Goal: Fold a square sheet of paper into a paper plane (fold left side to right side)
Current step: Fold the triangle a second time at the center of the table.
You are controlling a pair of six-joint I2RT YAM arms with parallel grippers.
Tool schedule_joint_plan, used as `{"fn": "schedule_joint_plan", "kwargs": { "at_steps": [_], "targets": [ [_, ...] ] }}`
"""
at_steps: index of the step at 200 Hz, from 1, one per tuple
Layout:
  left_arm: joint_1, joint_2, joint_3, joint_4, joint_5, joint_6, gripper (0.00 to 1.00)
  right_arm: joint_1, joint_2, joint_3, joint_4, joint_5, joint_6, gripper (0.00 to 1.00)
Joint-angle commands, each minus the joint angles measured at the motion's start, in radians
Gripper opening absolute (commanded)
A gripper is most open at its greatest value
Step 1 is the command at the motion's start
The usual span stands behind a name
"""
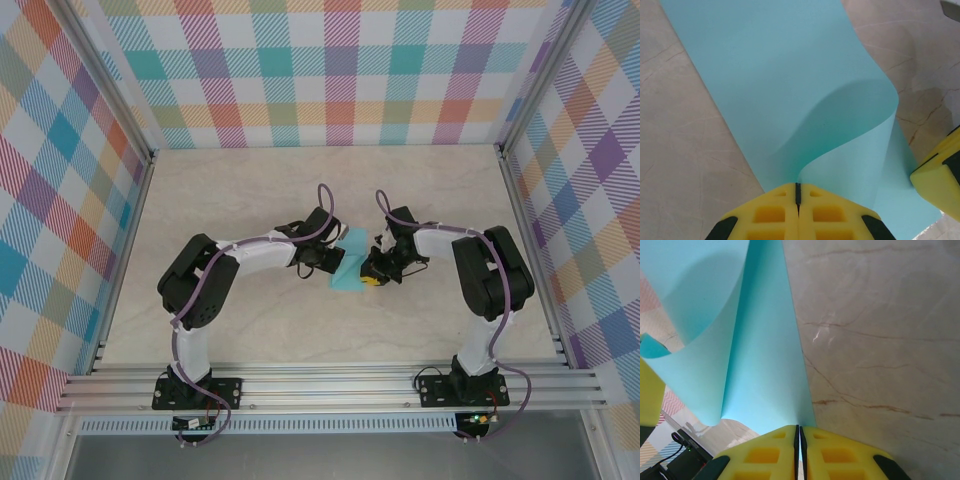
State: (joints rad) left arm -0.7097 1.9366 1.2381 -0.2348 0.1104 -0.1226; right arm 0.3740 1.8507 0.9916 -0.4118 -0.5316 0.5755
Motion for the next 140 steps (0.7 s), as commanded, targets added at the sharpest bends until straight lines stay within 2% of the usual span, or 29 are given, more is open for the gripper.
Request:
{"fn": "schedule_joint_plan", "kwargs": {
  "at_steps": [1,140],
  "targets": [
    [0.013,0.016,0.03,-0.028,-0.028,0.003,0.0,0.012,0.039,-0.001,-0.041,0.032,-0.02,0.11],
    [0.015,0.043,0.035,-0.032,-0.06,0.005,0.0,0.015,0.054,0.01,-0.051,0.031,-0.027,0.12]
  ]
}}
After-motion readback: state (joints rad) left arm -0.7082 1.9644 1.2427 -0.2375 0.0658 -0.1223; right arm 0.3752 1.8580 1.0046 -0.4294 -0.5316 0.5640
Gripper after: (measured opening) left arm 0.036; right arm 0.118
